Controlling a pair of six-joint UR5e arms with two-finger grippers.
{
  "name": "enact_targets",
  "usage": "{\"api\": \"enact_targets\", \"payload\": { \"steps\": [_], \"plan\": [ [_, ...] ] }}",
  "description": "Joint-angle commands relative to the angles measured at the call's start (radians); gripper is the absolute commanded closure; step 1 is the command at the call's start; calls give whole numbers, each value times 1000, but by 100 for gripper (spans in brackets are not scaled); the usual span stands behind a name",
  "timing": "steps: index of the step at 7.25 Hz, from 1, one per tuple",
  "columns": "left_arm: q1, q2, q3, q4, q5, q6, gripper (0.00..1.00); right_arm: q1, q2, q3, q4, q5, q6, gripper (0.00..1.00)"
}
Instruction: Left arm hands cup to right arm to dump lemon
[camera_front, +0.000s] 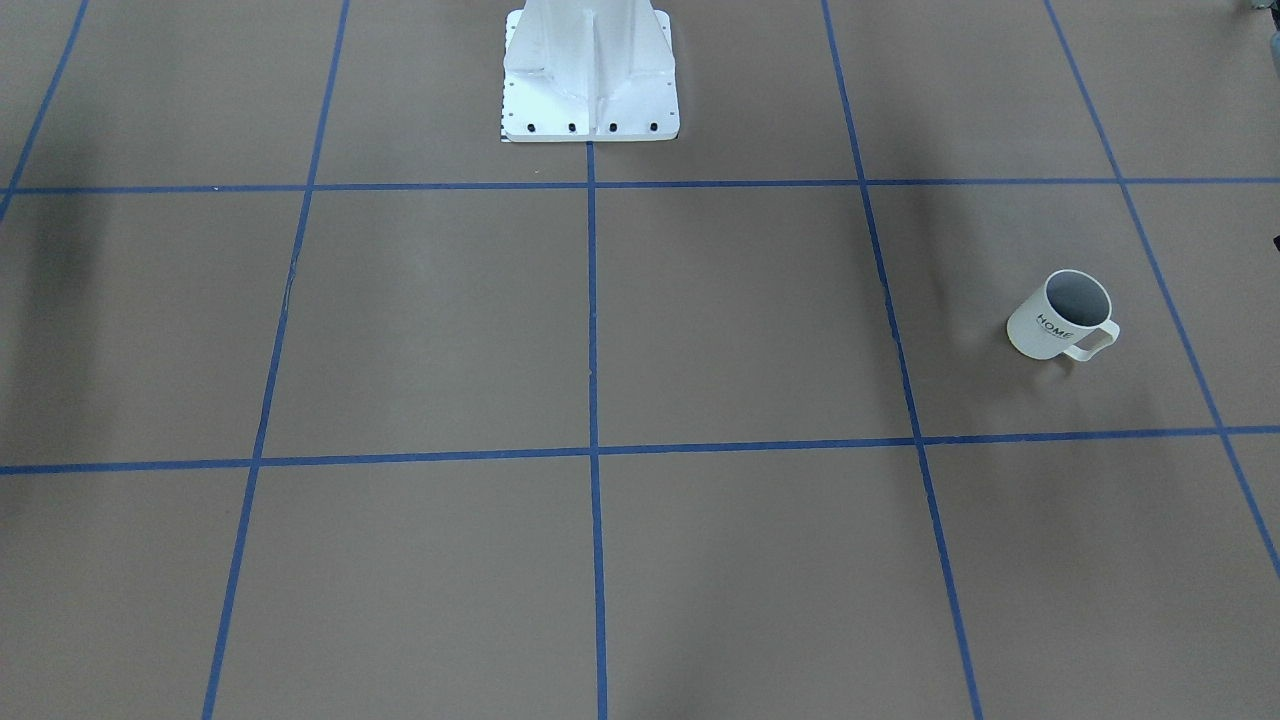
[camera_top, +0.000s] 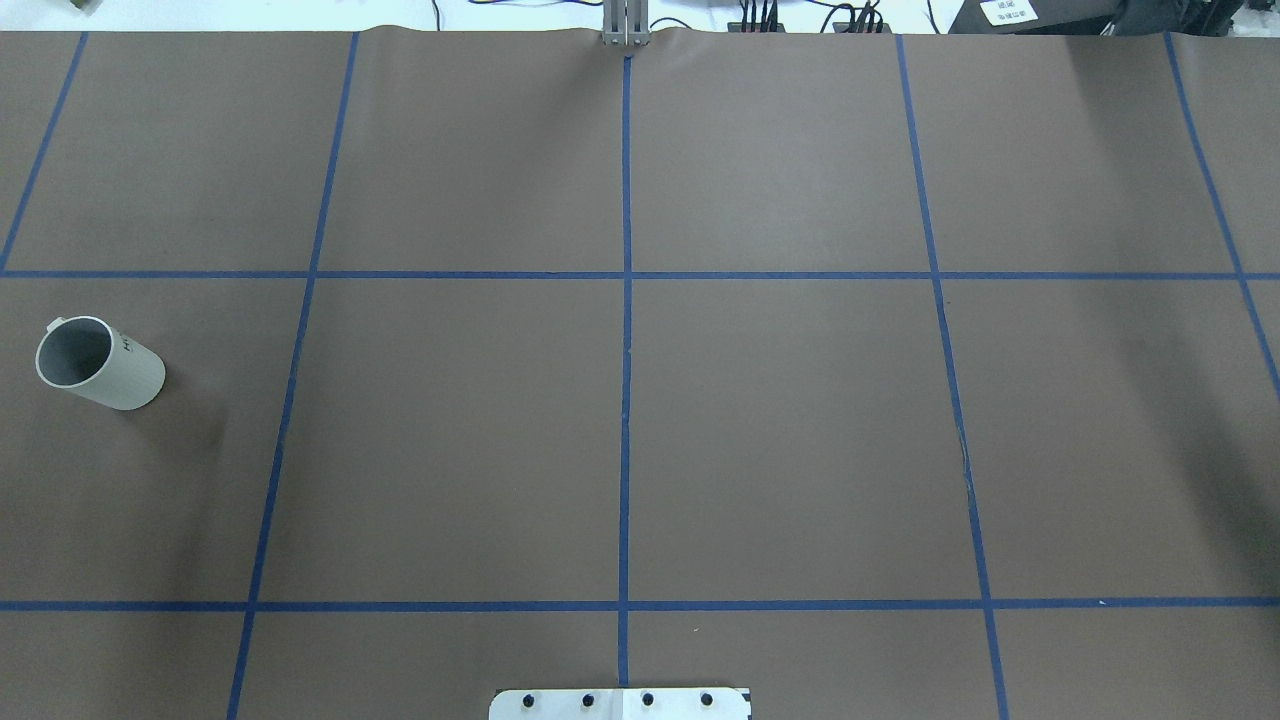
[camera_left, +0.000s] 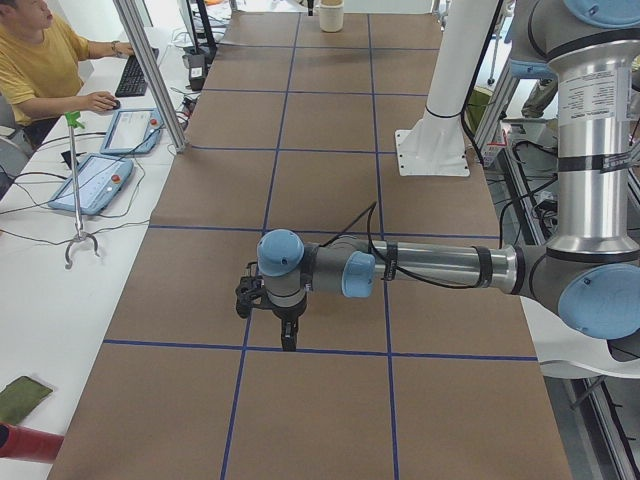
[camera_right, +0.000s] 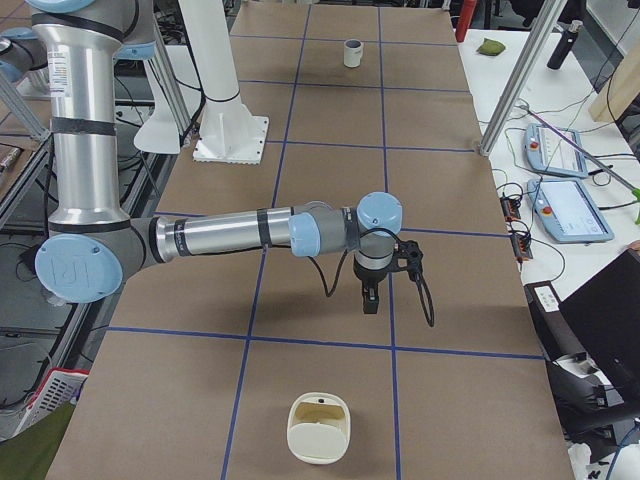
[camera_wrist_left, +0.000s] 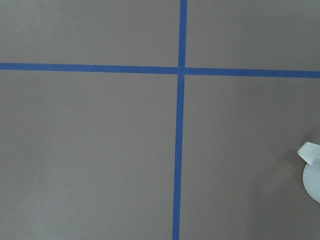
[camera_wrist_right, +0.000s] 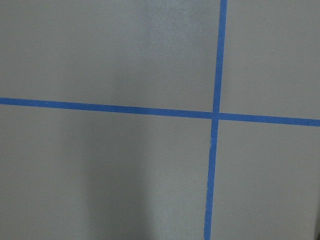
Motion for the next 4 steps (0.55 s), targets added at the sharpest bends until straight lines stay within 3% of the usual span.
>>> {"api": "enact_targets", "payload": {
  "steps": [1,4],
  "plan": [
    [-2,-1,-29,-1,1,-2,0,0,-3,1,0,1,-1,0],
    [0,51,-45,-51,-14,-12,0,-1,-2,-1,2,5,-9,0]
  ]
}}
